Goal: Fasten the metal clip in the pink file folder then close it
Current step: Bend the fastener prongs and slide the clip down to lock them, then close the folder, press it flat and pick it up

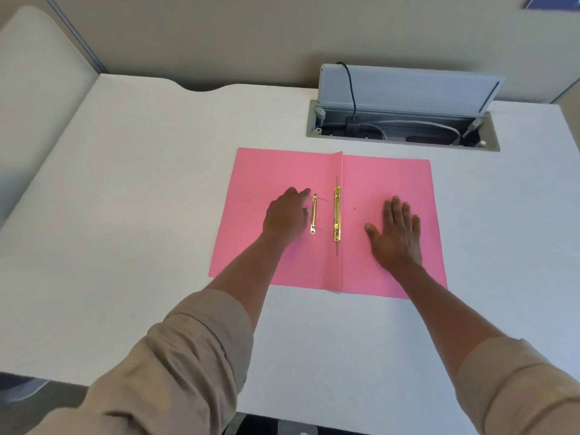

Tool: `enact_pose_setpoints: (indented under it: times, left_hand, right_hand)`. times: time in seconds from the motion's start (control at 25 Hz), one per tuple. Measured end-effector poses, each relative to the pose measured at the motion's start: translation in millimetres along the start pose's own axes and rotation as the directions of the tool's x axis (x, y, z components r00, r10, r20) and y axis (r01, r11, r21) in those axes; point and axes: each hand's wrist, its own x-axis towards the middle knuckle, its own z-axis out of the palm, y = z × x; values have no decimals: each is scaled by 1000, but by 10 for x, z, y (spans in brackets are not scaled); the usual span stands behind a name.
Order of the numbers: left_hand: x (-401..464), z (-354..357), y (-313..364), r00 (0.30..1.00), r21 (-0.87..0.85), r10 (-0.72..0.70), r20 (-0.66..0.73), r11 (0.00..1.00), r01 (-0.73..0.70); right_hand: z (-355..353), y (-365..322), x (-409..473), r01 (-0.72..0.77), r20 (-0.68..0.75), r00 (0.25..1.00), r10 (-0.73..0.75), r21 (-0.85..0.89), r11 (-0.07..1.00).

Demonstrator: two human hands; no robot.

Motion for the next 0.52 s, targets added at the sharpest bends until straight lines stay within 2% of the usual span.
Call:
enact_pose_setpoints:
  times: [0.12,0.2,0.36,0.52]
  left_hand:
    - [-62,-91,-226,986,179,-142,-87,971,156]
    - [-95,-140,-351,954,225,-280,-103,928,297]
    - [-101,-204,-483,861,203,-504,-66,838,506]
    - [-38,-219,-472,788,156,-611,-78,773,615]
  right_hand:
    - [5,-11,-3,-8,-3,1000,8,-4,1000]
    - [10,-12,-1,-8,-14,1000,8,-10,1000]
    - [13,-22,-13,-23,-20,1000,23,0,1000]
    - [39,-45,-68,-57,-29,998,57,28,998]
